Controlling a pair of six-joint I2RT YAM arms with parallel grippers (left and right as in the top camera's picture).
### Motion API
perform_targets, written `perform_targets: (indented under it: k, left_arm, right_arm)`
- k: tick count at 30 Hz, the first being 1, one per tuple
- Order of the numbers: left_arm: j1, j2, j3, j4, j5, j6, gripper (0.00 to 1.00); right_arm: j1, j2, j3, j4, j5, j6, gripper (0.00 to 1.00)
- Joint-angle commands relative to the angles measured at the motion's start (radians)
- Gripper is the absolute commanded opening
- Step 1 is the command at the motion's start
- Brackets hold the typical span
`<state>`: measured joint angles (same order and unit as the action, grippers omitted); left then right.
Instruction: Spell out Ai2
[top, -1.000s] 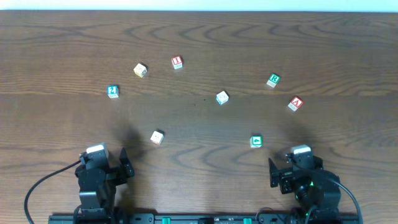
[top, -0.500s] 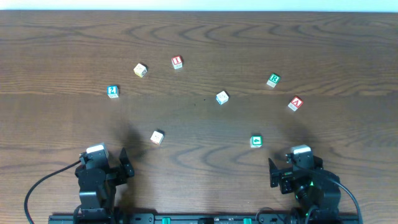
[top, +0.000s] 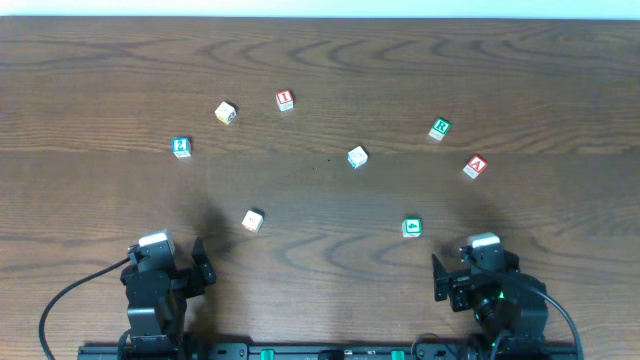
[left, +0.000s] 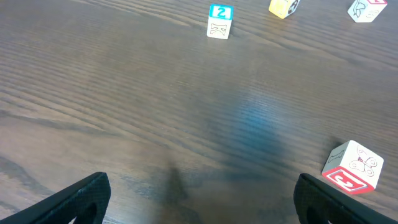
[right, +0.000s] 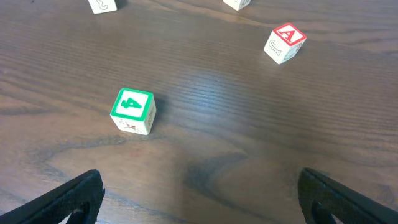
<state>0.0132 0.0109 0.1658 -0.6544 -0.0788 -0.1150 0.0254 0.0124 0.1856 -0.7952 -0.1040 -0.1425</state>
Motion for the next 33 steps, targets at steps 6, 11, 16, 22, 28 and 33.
perform_targets:
  k: [6, 11, 16, 22, 28, 33]
  left_arm:
    - [0.007, -0.006, -0.008, -0.002, -0.007, 0.003, 0.95]
    - [0.007, -0.006, -0.008, -0.002, -0.007, 0.003, 0.95]
    - [0.007, -0.006, -0.008, -0.002, -0.007, 0.003, 0.95]
    - [0.007, -0.006, -0.008, -0.002, -0.007, 0.003, 0.95]
    - [0.007, -0.006, -0.008, -0.002, -0.007, 0.003, 0.95]
    - [0.007, -0.006, -0.008, -0.002, -0.007, 0.003, 0.96]
  right_arm:
    - [-0.007, -0.007, -0.01, -0.001, -0.001, 0.007, 0.99]
    - [-0.007, -0.007, -0.01, -0.001, -0.001, 0.007, 0.99]
    - [-0.007, -0.007, -0.01, 0.0, 0.001, 0.006, 0.99]
    - [-0.007, -0.007, -0.01, 0.103, -0.146, 0.053, 0.99]
    - [-0.007, -0.007, -0.01, 0.196, -0.352, 0.367, 0.99]
    - [-0.007, -0.007, -0.01, 0.2, -0.419, 0.903, 0.99]
